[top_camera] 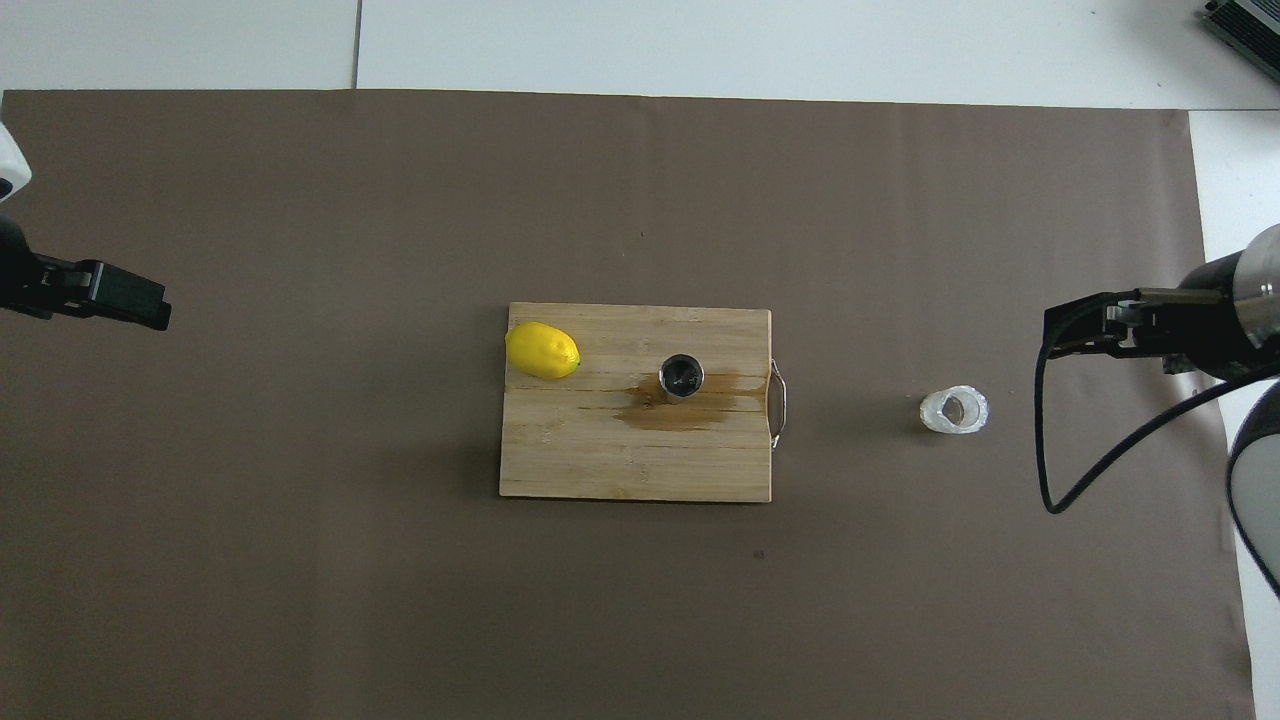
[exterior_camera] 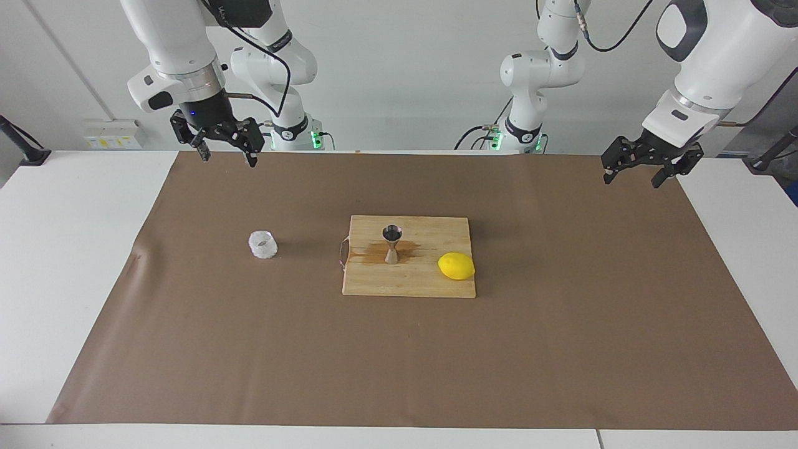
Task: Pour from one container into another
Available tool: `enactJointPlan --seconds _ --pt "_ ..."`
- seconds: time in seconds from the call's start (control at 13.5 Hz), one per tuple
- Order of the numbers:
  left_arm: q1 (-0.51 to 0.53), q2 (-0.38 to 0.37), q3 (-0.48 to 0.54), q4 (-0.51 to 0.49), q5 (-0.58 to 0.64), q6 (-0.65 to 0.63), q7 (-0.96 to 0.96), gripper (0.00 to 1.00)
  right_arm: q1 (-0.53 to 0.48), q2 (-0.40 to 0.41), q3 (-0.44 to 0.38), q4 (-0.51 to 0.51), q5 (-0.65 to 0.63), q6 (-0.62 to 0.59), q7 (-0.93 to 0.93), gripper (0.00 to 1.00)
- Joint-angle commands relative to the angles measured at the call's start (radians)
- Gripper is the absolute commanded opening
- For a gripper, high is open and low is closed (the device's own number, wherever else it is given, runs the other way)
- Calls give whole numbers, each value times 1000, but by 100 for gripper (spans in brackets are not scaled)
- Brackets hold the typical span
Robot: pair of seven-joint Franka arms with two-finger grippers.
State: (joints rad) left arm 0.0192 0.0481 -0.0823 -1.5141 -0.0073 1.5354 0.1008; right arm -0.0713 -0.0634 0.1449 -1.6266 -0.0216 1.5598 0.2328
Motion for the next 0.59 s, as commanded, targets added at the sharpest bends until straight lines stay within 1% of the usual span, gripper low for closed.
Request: enactJointPlan --seconds 0.0,0.15,0.3,0.52 --pt "-5 -8 4 -17 9 9 11 100 -22 -7 5 -9 0 9 -19 100" --pt "-5 -10 4 -18 9 11 10 100 2 -3 -16 -10 0 20 -24 100" --pt "-4 -8 4 -18 7 15 -4 100 70 -3 -88 -9 -1 20 -26 100" --pt "-4 -8 6 -18 7 15 -4 100 129 -3 -151 -9 -1 16 -26 100"
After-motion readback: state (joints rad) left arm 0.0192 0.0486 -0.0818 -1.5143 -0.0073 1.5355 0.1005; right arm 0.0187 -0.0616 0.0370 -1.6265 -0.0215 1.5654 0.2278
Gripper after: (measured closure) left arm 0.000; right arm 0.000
